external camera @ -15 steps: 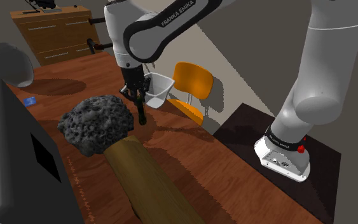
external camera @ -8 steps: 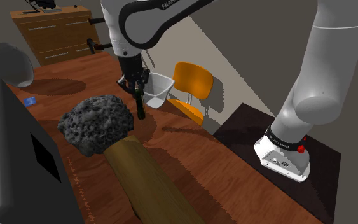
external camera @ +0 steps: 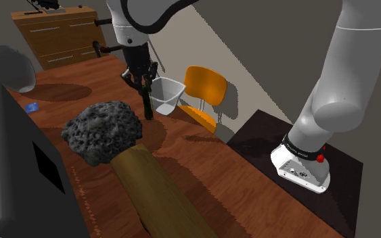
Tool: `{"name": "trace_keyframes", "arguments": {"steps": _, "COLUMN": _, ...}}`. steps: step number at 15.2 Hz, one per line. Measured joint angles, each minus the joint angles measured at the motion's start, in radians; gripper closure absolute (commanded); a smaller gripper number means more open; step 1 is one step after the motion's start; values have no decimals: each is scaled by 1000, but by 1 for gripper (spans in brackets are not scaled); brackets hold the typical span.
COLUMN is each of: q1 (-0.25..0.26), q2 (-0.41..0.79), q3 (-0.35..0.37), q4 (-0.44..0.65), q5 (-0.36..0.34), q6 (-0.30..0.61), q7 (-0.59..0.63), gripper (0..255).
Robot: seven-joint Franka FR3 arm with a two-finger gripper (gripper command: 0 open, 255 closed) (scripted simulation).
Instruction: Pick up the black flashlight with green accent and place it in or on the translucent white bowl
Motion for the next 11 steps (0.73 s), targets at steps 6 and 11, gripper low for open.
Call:
{"name": "trace_keyframes", "arguments": {"steps": 6, "q1": -2, "q2": -23, "q3": 3, "q4": 54, "q5": 12, "q6": -75, "q7": -7, "gripper": 255}}
{"name": "trace_keyframes", "arguments": {"steps": 11, "q1": -2, "q2": -32, "q3": 4, "q4": 110, "q5": 16, "q6": -139, "q7": -11, "gripper": 255}}
